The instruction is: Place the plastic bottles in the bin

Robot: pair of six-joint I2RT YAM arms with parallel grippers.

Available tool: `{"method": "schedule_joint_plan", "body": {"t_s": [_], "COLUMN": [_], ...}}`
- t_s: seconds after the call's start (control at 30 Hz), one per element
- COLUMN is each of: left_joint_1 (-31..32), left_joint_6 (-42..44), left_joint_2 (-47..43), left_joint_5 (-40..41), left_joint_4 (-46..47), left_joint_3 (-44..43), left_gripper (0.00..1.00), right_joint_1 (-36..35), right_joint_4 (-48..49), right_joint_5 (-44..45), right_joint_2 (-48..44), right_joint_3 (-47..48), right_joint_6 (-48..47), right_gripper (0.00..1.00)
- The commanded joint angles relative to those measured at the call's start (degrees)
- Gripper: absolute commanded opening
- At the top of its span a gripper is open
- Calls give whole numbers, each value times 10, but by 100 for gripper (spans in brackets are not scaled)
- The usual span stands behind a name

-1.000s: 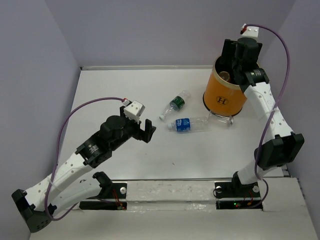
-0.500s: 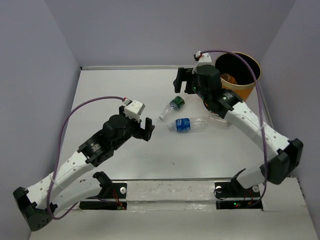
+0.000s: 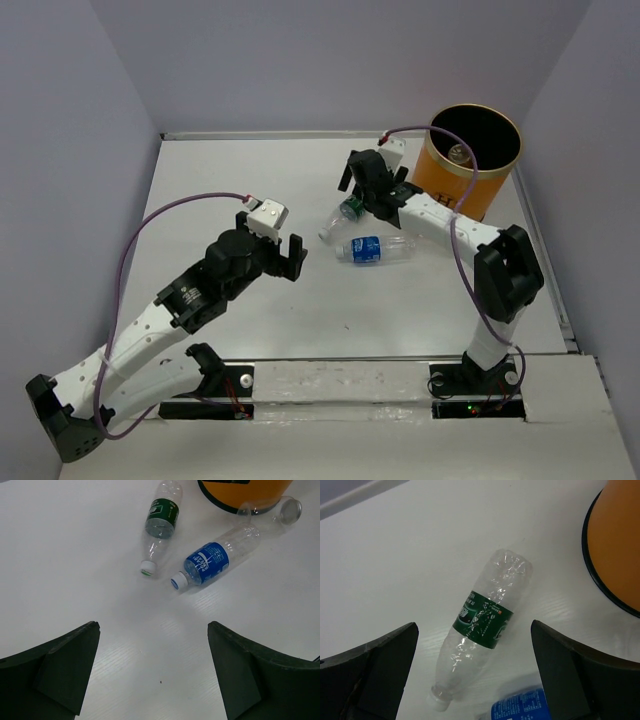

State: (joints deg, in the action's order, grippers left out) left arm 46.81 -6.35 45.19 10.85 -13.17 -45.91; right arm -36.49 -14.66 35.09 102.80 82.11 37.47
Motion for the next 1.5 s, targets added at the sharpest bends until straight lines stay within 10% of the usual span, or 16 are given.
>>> {"method": "schedule_joint_plan", "body": {"t_s": [0.0,0.57,1.13,1.47], "left_joint_1": [3,-3,-3,-3], "left_joint_6": [0,1,2,2], "left_joint_2": [-21,-38,-46,-54], "left_joint_5": [-12,-29,-26,-28], "left_joint_4": [17,19,20,20], "left_joint_3": [-23,-24,-23,-24], "left_gripper": [99,99,99,99], "right_joint_1": [25,48,53,53], "right_joint_4": [38,6,29,28], "right_joint_5": [60,-54,-111,-148], "right_joint_2": [23,163,211,238], "right_joint_3": [24,89,147,155], "right_joint_6": [61,88,85,55], "right_gripper": [100,99,55,89]}}
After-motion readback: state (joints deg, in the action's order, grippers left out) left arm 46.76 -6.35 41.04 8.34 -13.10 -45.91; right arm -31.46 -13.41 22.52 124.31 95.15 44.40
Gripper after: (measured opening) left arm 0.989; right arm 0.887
